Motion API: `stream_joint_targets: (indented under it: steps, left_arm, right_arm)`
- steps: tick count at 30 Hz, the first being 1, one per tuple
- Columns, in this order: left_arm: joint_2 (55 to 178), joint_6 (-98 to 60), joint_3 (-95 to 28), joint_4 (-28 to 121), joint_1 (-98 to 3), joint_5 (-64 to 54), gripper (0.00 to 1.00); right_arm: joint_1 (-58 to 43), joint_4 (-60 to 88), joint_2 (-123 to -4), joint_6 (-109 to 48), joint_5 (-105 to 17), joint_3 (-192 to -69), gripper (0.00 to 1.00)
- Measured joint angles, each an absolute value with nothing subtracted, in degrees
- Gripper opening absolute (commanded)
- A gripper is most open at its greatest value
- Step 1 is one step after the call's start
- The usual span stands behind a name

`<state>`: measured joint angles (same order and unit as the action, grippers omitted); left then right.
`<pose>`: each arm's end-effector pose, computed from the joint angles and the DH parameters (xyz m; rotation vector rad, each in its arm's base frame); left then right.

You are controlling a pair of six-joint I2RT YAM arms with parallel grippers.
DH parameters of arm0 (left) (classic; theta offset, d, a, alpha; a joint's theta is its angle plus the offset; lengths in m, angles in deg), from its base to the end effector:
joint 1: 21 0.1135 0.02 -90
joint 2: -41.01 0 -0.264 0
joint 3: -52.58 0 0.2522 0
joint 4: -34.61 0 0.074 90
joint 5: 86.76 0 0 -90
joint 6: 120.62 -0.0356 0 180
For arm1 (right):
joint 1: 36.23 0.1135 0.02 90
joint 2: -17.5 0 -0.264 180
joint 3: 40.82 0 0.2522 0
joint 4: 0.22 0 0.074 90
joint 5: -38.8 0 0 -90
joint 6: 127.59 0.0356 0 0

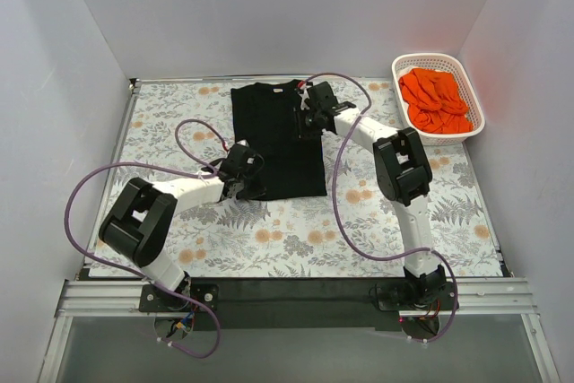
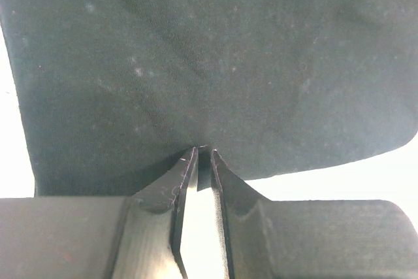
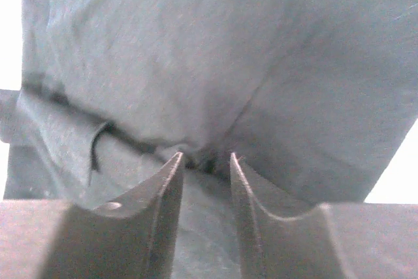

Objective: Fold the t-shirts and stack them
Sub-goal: Fold the tshirt

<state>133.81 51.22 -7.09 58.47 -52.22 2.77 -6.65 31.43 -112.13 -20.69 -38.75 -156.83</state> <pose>0.2597 -0.1577 0.1474 -1.1724 2.4869 -0.6858 0.4398 0.2584 0.1802 -0.3768 2.4037 0.6382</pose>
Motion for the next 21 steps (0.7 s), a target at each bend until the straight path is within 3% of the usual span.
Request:
stream_joint_targets:
  steps: [5,11,21]
  left_arm:
    - [131.95,52.77,-4.34,57.6,-52.37,-0.6,0.16]
    - [125.3,54.96,1.76,60.46,-54.69,-5.34,0.17]
    - [118.79,56.64,1.96,74.54,-55.63,-3.9,0.24]
  right_arm:
    - [-7.59,31.34,-110.75,-22.06,-39.19,-155.94,0.4]
    - [-5.84,32.3,-99.8,-23.79,-39.74,-144.94,0.42]
    - [5.13,30.88,-88.06,-20.75,-44.06,-132.51,0.34]
